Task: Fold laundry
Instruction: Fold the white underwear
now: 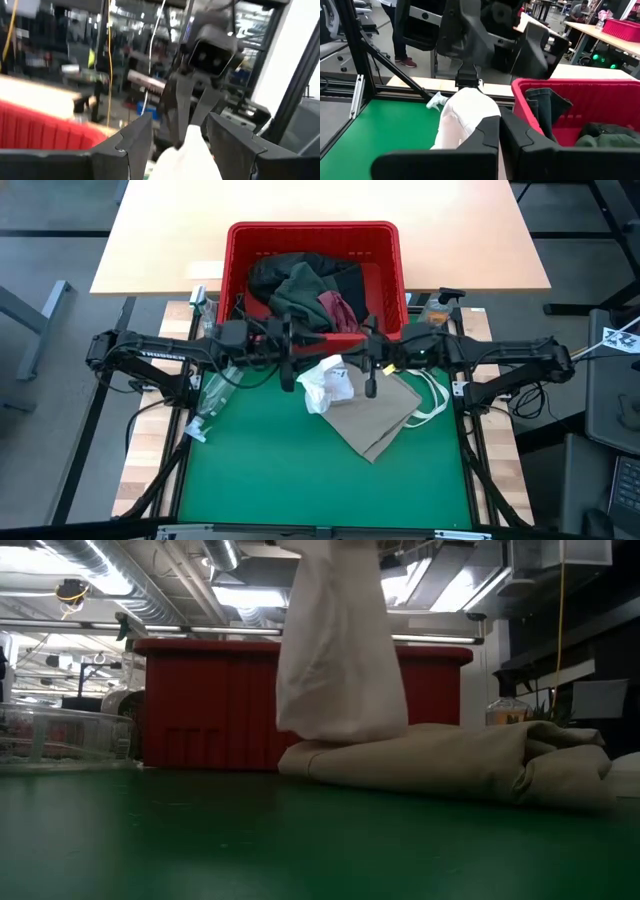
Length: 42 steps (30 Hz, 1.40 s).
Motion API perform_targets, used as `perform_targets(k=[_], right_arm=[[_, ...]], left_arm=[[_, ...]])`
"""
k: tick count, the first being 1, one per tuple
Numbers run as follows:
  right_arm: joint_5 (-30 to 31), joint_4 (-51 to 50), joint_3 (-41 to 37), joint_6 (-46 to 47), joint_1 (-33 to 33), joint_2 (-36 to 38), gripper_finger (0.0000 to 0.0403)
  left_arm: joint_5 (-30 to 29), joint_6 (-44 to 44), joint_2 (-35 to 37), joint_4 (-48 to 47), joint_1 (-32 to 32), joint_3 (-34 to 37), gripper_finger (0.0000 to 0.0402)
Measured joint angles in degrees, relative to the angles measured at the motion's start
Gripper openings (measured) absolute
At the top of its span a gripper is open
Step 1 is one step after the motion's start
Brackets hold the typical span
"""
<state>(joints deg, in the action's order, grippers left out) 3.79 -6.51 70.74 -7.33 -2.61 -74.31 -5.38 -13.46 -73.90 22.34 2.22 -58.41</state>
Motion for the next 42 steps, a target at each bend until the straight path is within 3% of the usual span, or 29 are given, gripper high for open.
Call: perform_targets(k=[6,12,28,34,42], right_arm=[[0.0,0.41,0.0,0.0,-0.01,0.01,0.0001],[0.0,0.48,0.0,-0.23,0.0,0.01,0.0001],[0.63,1.0,0.0,-0.39,0.0,-1.63,0.0001],[0.66,2.38,0.0,-0.42,0.0,-3.2,0.0001],[0.66,3.55,0.18,-0.42,0.0,-3.3,0.0001]], left_arm=[[-0.9,-6.95,-0.03,-4.95,0.0,0.0,0.0184],[3.06,-10.48,-0.01,-4.88,0.0,0.0,0.0184],[5.13,-11.49,-0.03,-8.06,-1.59,0.0,0.0169],[5.04,-11.49,-0.01,-9.17,-1.57,0.0,0.0124],[5.04,-11.49,-0.01,-10.87,-1.57,0.0,0.0012]])
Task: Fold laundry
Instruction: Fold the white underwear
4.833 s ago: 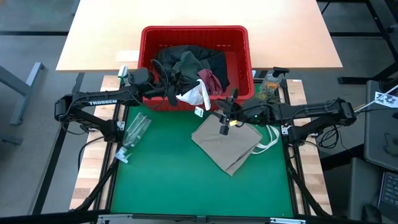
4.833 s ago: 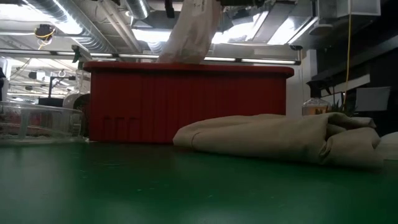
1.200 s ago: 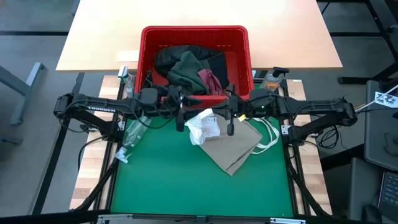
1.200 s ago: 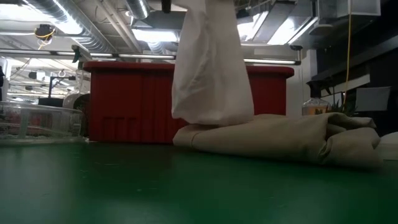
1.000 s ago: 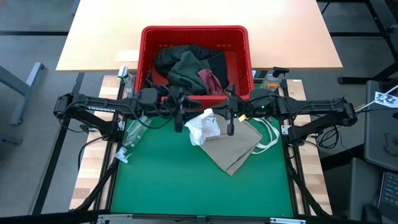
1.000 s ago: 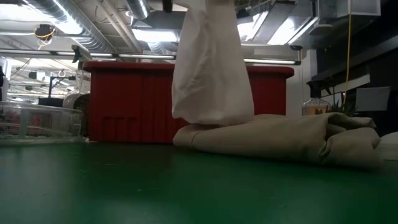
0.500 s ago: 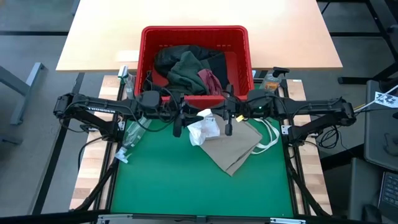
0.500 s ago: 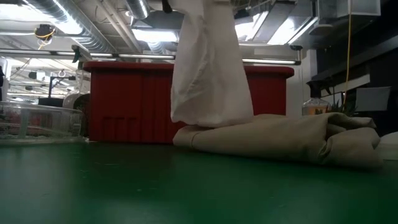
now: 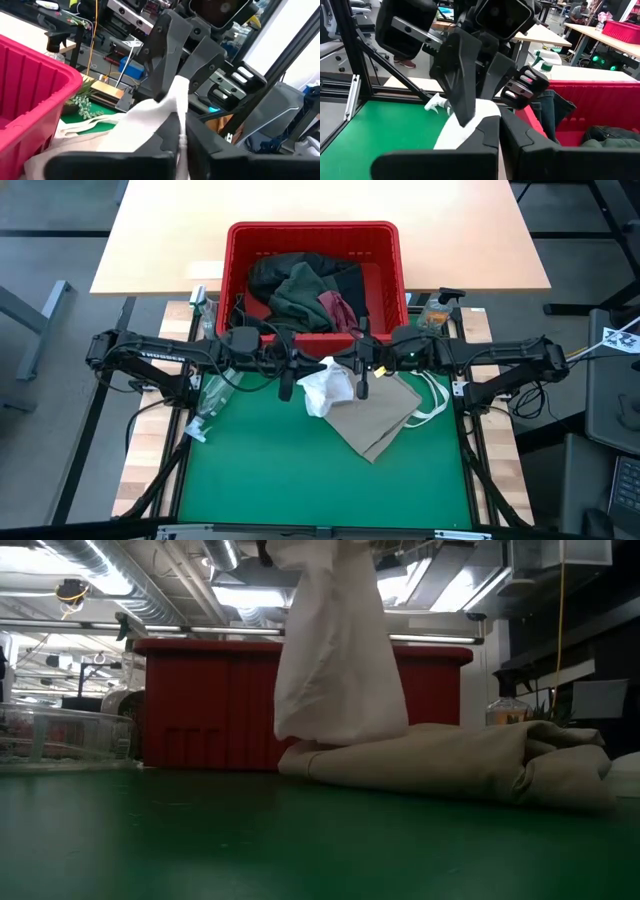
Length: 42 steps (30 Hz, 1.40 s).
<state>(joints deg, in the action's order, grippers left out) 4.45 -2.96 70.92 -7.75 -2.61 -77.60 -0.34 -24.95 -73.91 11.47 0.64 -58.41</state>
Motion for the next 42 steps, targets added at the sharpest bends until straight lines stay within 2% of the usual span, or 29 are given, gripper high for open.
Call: perform_targets(k=[8,11,15,19,23,29,33,37,42], right_arm=[[-0.02,-0.22,0.38,-0.02,0.0,0.13,0.0014],[0.01,-0.4,0.59,-0.01,0.0,0.24,0.0045],[0.04,-6.35,3.63,-0.02,-0.04,0.24,0.0107],[0.88,-20.6,9.77,0.0,-0.04,0.24,0.0167],[1.07,-36.72,16.81,0.09,-0.04,0.4,0.0205],[0.93,-55.14,19.4,9.35,-0.04,0.35,0.0222],[0.94,-66.48,18.94,10.83,0.0,-0.81,0.0222],[0.92,-63.84,12.9,10.99,0.0,-0.42,0.0222],[0.92,-51.69,1.13,10.96,0.0,-0.35,0.0223]], left_arm=[[-0.01,0.02,0.0,0.18,0.02,0.0,0.0004],[0.04,0.02,0.0,0.07,0.02,0.0,0.0005],[0.07,0.02,0.0,-0.09,0.02,0.0,0.0004],[0.07,0.02,0.0,-0.12,0.0,0.0,0.0003],[0.07,0.04,0.0,-0.12,0.0,0.0,0.0003],[0.07,0.05,0.0,-0.11,0.0,0.0,0.0003],[0.07,0.06,0.0,-0.12,0.0,0.0,0.0003],[0.07,0.07,0.0,-0.3,0.0,0.0,0.0003],[1.17,0.07,0.0,-0.52,0.01,0.0,0.0004]])
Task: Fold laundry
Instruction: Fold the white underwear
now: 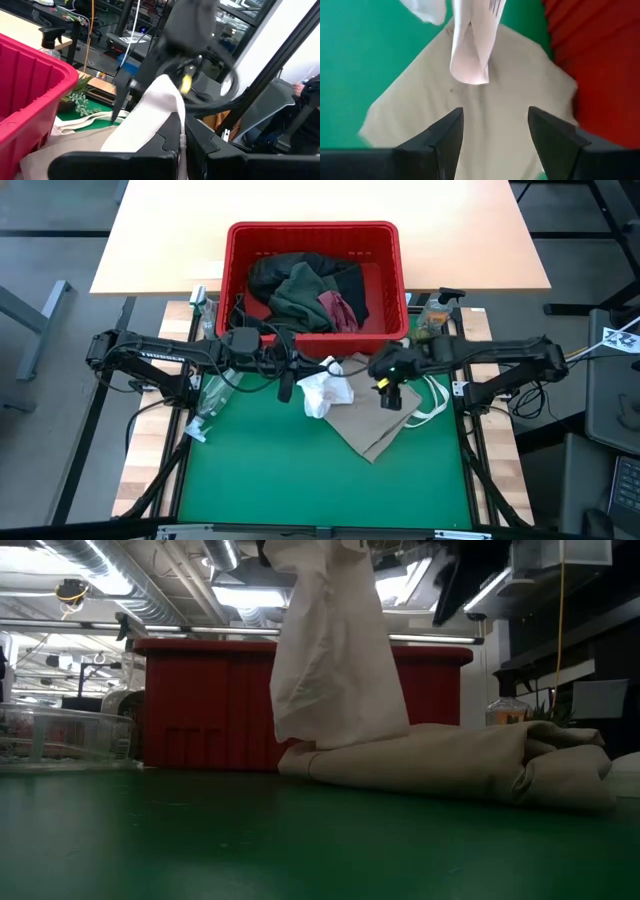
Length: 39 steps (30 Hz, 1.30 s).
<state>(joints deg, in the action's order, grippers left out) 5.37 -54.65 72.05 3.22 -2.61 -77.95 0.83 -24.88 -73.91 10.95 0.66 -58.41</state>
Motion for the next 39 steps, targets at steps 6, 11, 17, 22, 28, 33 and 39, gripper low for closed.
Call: perform_targets(k=[6,11,17,22,28,33,39], right_arm=[[1.09,20.0,-14.34,-0.02,-0.03,0.0,0.0223],[1.61,32.42,-22.47,-0.01,-0.04,-0.02,0.0223],[3.52,40.68,-27.64,-0.02,-0.04,-0.31,0.0223],[6.09,45.13,-29.23,-0.02,-0.04,-1.24,0.0223],[5.6,47.99,-29.46,-0.04,-0.04,-4.21,0.0223],[5.84,50.91,-29.42,-0.04,-0.04,-8.23,0.0223],[5.51,52.54,-29.42,-0.12,-0.04,-10.1,0.0185]], left_arm=[[0.32,0.02,0.0,-0.05,-0.01,0.0,0.0004],[0.32,0.0,-0.02,-0.03,0.0,0.0,0.0004],[0.34,0.02,-0.02,-0.01,0.01,0.0,0.0004],[0.34,0.0,-0.02,-0.01,0.0,0.0,0.0004],[0.34,0.0,-0.02,-0.01,-0.01,0.0,0.0004],[0.37,0.0,-0.02,-0.43,-0.1,0.0,0.0004],[0.36,0.0,-0.02,-1.17,-0.38,0.0,0.0004]])
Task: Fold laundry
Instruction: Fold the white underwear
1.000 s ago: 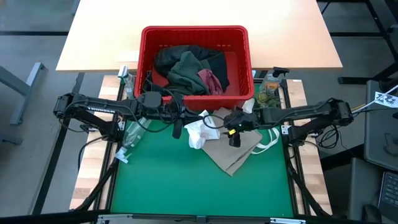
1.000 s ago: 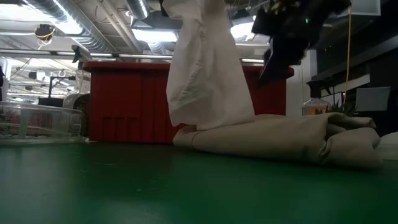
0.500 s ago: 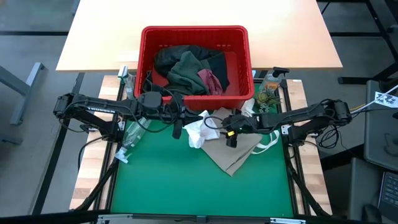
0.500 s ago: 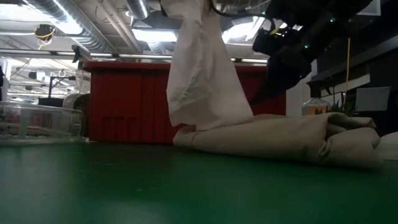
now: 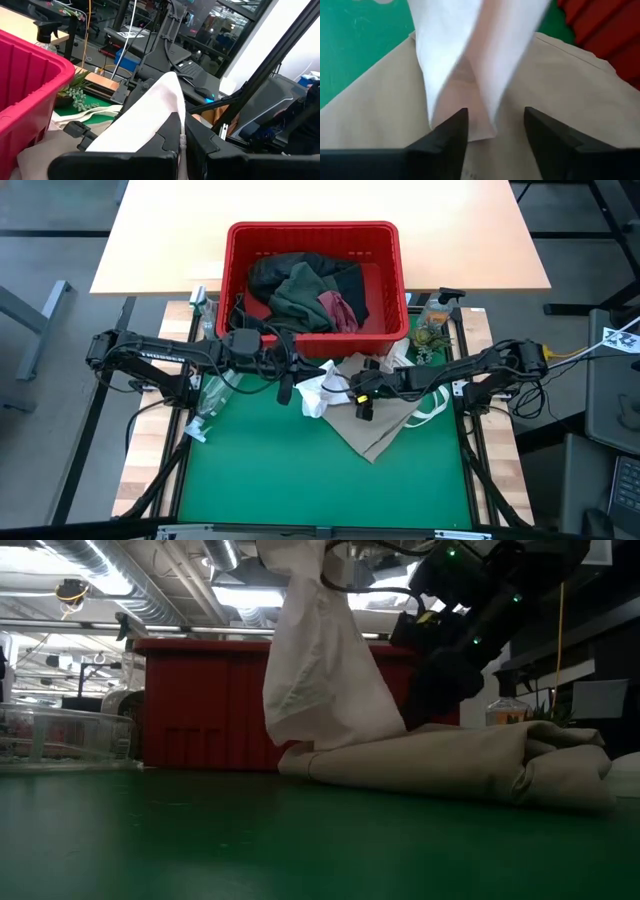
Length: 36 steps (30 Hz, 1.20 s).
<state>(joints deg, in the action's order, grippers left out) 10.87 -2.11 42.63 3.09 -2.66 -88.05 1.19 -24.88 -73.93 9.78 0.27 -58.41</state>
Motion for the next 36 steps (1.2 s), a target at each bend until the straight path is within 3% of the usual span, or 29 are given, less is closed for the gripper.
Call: perform_targets(k=[9,14,25,29,36], right_arm=[[-3.28,0.06,0.02,-0.46,0.0,1.77,0.0011],[-7.41,-4.1,0.02,1.05,0.07,7.78,0.0025],[-13.57,-14.92,0.02,10.5,0.07,27.82,0.0005],[-11.92,-14.82,0.09,10.58,0.04,30.36,0.0006],[-10.93,-14.73,0.09,10.58,0.0,28.61,0.0038]], left_arm=[[-0.05,-0.02,0.17,0.0,0.0,0.0,0.0004],[0.36,0.27,1.55,-0.11,-0.08,0.02,0.0004],[0.05,1.49,4.69,0.71,-0.95,0.0,0.0004],[-0.2,1.51,4.68,0.48,-1.85,0.0,0.0004],[-0.55,1.49,4.66,0.57,-3.26,0.0,0.0004]])
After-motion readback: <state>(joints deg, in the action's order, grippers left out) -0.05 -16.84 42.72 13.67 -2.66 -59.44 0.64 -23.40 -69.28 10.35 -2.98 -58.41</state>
